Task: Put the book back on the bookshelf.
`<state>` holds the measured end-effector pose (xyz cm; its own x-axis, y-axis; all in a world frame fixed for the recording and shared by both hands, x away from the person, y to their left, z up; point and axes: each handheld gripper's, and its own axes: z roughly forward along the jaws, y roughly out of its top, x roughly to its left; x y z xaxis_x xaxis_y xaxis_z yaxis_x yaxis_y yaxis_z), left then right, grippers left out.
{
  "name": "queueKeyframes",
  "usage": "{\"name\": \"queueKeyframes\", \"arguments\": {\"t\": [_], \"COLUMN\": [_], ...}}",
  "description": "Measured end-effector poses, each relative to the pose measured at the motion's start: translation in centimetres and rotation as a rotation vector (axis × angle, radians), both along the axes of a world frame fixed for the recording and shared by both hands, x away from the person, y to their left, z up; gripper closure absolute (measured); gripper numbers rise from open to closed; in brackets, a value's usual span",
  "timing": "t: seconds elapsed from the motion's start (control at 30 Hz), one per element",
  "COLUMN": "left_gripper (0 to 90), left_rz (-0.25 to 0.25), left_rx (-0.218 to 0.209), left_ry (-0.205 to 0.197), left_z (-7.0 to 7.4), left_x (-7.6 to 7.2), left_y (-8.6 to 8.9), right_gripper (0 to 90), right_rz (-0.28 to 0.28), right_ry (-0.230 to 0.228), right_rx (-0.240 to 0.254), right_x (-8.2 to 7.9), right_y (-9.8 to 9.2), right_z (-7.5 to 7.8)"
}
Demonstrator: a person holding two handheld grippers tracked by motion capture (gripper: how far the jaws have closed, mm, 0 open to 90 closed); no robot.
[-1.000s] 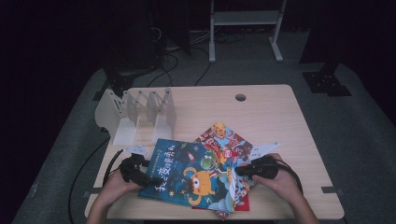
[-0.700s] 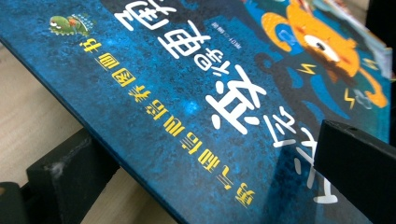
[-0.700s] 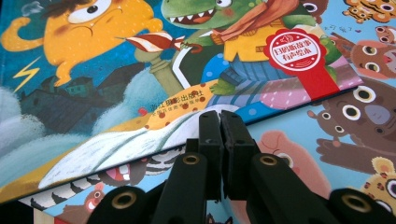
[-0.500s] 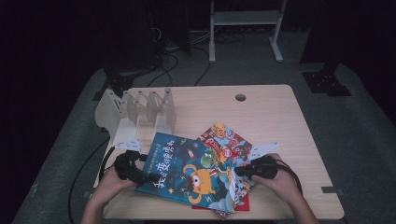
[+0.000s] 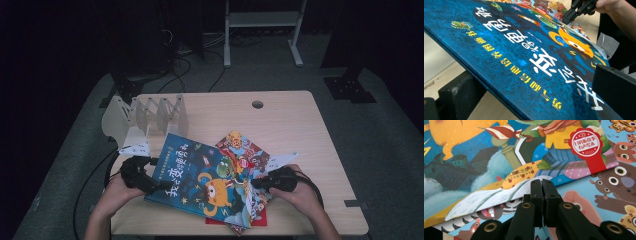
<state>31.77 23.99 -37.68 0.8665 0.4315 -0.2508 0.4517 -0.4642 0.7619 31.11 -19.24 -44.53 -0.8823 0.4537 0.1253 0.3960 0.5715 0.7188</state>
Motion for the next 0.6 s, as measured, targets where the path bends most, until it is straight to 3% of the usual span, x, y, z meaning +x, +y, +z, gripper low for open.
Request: {"name": "queueKeyframes", "arguments": {"t": [0.4,0.6], "left_gripper": [0.0,0.0], "left_rz": [-0.019,-0.028], "left_rx": [-0.016,0.001], "left_ry": [0.004,0.008], "left_z": [1.5,2.2], "left_x": [0.6,1.3], "left_y": [-0.2,-0.5], "right_gripper": [87.4,87.2], "right_rz": [0.016,0.015], "right_ry": [0.003,0.007], "right_rx": [0.003,0.004], "right_x": [-0.1,-0.1], "right_y": [0.2,0.4], "right_z": [0.0,0.0]}}
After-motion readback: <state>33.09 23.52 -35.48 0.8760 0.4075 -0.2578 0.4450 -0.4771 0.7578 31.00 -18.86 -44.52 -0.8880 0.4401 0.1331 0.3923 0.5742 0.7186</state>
